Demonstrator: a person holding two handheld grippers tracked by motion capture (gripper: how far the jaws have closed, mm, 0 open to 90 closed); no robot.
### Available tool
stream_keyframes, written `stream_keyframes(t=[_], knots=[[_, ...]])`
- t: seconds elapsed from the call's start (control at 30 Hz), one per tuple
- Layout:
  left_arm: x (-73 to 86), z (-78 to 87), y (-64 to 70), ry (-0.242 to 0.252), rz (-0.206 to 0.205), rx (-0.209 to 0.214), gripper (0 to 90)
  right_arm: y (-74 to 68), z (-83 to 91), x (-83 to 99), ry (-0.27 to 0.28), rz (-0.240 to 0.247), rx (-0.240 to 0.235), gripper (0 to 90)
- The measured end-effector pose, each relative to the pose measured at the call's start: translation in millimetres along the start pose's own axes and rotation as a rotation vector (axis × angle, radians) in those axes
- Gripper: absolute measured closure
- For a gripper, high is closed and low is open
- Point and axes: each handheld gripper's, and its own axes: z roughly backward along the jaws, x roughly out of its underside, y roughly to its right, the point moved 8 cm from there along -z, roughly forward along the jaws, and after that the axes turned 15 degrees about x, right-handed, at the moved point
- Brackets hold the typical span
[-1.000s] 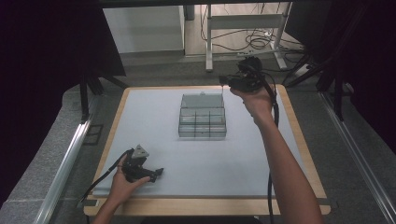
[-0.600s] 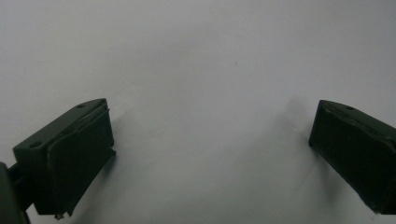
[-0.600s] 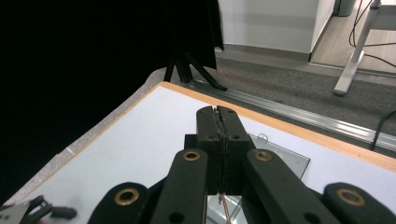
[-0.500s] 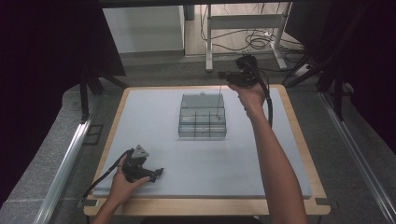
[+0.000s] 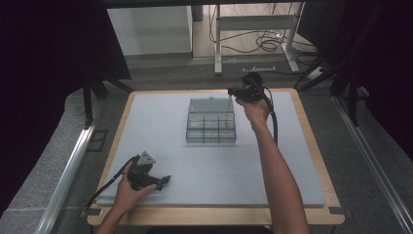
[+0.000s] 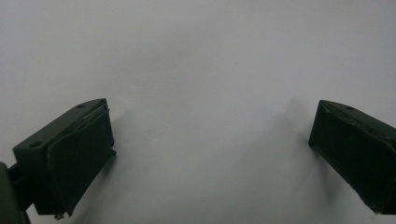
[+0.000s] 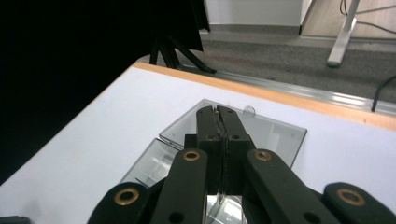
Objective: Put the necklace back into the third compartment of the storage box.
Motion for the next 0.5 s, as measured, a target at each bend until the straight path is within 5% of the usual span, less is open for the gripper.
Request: stream_keyframes(t=[0.5], knots=[[0.1, 0.0, 0.4, 0.0, 0.002, 0.001, 0.0, 5.0, -25.8, 42.1, -0.082, 0.023, 0.033, 87.6]])
